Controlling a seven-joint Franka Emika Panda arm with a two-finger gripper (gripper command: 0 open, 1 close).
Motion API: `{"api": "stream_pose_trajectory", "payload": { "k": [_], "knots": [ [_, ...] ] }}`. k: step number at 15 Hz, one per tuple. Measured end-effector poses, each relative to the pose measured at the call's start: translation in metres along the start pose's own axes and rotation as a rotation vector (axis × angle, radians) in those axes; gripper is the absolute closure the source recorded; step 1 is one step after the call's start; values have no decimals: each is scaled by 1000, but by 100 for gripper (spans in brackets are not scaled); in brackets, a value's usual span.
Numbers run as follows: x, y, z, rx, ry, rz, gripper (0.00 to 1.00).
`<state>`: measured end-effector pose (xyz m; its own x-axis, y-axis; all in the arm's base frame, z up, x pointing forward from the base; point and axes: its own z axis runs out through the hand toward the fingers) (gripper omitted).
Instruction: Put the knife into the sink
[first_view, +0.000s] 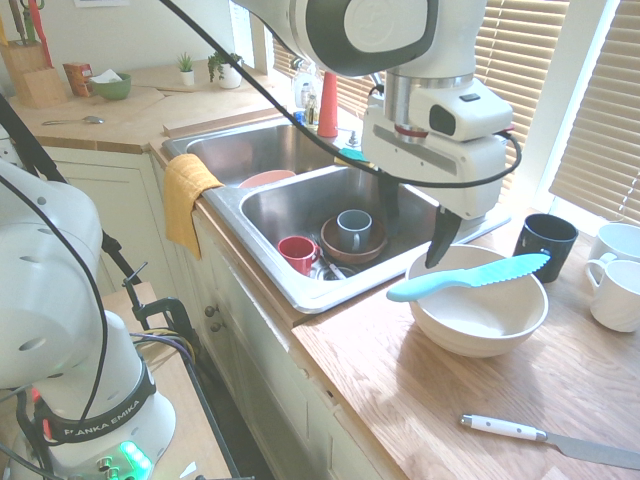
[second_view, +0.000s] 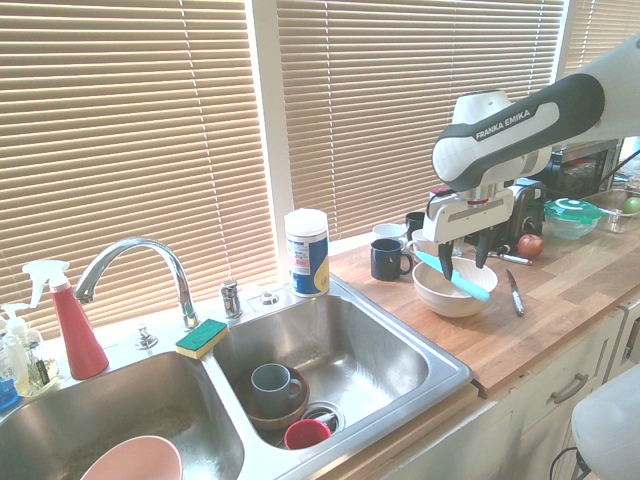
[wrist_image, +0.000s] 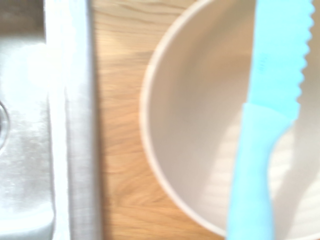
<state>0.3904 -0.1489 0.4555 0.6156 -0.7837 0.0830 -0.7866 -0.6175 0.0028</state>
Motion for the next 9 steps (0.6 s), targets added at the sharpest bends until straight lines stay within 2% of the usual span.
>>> {"api": "stream_pose_trajectory", "payload": {
  "k": [6,7,9],
  "knots": [
    [24,15,32,24,16,14,0],
    [23,14,36,30,18,12,100],
    [25,12,43,41,32,10,100]
  ]
}}
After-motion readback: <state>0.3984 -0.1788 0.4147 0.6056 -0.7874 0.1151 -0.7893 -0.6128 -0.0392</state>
